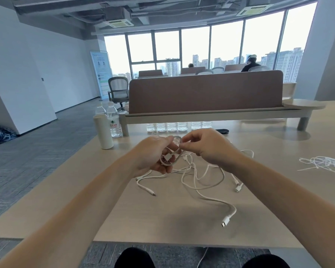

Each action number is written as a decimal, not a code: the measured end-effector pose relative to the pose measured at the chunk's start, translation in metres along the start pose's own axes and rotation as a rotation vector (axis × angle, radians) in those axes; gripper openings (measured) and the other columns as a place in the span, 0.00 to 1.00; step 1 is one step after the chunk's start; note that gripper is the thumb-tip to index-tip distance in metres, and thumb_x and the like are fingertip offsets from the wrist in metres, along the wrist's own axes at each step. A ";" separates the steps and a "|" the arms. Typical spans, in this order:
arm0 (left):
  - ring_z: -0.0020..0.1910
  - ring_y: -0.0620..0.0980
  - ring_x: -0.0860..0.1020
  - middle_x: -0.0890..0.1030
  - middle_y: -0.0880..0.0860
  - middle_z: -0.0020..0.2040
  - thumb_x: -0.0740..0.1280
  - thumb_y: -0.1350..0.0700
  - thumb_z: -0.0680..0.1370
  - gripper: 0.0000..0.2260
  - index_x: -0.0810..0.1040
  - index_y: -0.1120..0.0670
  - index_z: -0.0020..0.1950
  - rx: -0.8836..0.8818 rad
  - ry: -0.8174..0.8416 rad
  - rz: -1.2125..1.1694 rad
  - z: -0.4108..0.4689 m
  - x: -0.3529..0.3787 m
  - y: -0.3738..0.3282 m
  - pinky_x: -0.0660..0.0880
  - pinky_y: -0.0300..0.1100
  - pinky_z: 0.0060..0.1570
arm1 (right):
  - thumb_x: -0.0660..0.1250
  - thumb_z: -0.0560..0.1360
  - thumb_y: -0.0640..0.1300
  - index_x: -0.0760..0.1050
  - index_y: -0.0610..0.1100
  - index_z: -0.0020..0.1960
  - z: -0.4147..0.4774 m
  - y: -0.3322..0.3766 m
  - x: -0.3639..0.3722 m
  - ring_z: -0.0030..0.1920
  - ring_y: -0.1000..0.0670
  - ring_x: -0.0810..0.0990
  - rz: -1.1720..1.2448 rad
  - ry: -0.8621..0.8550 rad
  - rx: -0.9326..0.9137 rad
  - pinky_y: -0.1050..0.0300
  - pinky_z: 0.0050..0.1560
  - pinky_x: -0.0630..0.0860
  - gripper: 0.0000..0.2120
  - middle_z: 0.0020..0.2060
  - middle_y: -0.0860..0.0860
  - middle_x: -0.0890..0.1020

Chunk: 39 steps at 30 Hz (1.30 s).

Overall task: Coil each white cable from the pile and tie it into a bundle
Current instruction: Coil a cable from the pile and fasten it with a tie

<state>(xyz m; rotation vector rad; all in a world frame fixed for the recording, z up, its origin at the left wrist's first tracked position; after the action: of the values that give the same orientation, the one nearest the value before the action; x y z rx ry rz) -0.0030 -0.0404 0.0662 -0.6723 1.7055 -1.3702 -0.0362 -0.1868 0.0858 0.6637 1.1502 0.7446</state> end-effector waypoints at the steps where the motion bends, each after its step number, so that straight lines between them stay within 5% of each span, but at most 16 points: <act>1: 0.29 0.56 0.75 0.76 0.60 0.37 0.54 0.50 0.87 0.20 0.77 0.64 0.55 -0.007 0.007 -0.012 0.001 0.002 0.002 0.71 0.40 0.27 | 0.75 0.75 0.46 0.84 0.47 0.46 0.000 0.000 -0.001 0.29 0.61 0.73 -0.012 -0.023 -0.004 0.61 0.38 0.69 0.03 0.34 0.54 0.80; 8: 0.34 0.65 0.81 0.77 0.63 0.50 0.57 0.52 0.86 0.19 0.75 0.69 0.56 -0.070 0.043 -0.112 0.001 0.011 0.014 0.81 0.50 0.34 | 0.74 0.75 0.45 0.84 0.48 0.43 0.000 -0.004 0.002 0.38 0.55 0.78 -0.193 -0.019 -0.012 0.64 0.38 0.70 0.03 0.39 0.51 0.85; 14: 0.55 0.69 0.80 0.80 0.72 0.56 0.52 0.50 0.84 0.21 0.77 0.64 0.47 -0.192 0.264 -0.236 0.003 0.022 0.026 0.74 0.62 0.63 | 0.74 0.74 0.44 0.83 0.46 0.42 0.000 -0.001 0.006 0.33 0.57 0.74 -0.268 0.055 -0.043 0.64 0.35 0.69 0.03 0.34 0.52 0.81; 19: 0.41 0.62 0.81 0.82 0.69 0.49 0.49 0.53 0.82 0.18 0.75 0.62 0.48 -0.215 0.293 -0.320 0.005 0.029 0.033 0.79 0.49 0.44 | 0.73 0.75 0.43 0.83 0.45 0.41 -0.001 -0.001 0.008 0.31 0.55 0.72 -0.335 0.083 -0.055 0.64 0.32 0.68 0.04 0.34 0.49 0.81; 24: 0.30 0.53 0.72 0.79 0.60 0.36 0.52 0.54 0.80 0.17 0.76 0.62 0.55 -0.190 0.083 -0.237 0.016 0.024 0.042 0.65 0.42 0.31 | 0.74 0.75 0.47 0.83 0.46 0.43 0.000 -0.015 0.008 0.32 0.54 0.76 -0.259 0.043 -0.028 0.57 0.36 0.72 0.05 0.35 0.50 0.84; 30: 0.28 0.51 0.67 0.74 0.58 0.37 0.51 0.56 0.77 0.22 0.78 0.55 0.29 -0.166 0.025 -0.436 0.025 0.004 0.041 0.60 0.40 0.28 | 0.72 0.76 0.37 0.79 0.38 0.52 -0.011 -0.057 0.006 0.39 0.45 0.84 0.244 0.245 0.161 0.51 0.47 0.82 0.06 0.40 0.40 0.86; 35: 0.33 0.53 0.73 0.78 0.60 0.41 0.51 0.54 0.80 0.17 0.76 0.63 0.55 -0.167 0.025 -0.505 0.027 -0.007 0.046 0.67 0.43 0.34 | 0.69 0.78 0.38 0.79 0.38 0.47 -0.013 -0.080 -0.007 0.27 0.51 0.75 0.459 0.143 0.285 0.57 0.35 0.78 0.04 0.32 0.44 0.80; 39: 0.38 0.54 0.77 0.80 0.60 0.45 0.54 0.53 0.82 0.15 0.76 0.61 0.57 -0.180 0.071 -0.450 0.023 0.003 0.047 0.70 0.47 0.41 | 0.66 0.81 0.41 0.76 0.38 0.47 -0.006 -0.081 -0.015 0.21 0.55 0.61 0.468 0.006 0.304 0.62 0.24 0.61 0.07 0.28 0.46 0.77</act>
<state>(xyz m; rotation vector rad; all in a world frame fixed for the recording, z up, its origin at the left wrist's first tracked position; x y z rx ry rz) 0.0192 -0.0430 0.0189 -1.1775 1.8180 -1.5660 -0.0310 -0.2462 0.0282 1.2128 1.1362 0.9715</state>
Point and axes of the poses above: each hand's wrist, its own z-axis towards the middle knuckle, its own x-axis out of the palm, y = z × x, the point moved 7 cm from there along z, towards the middle knuckle
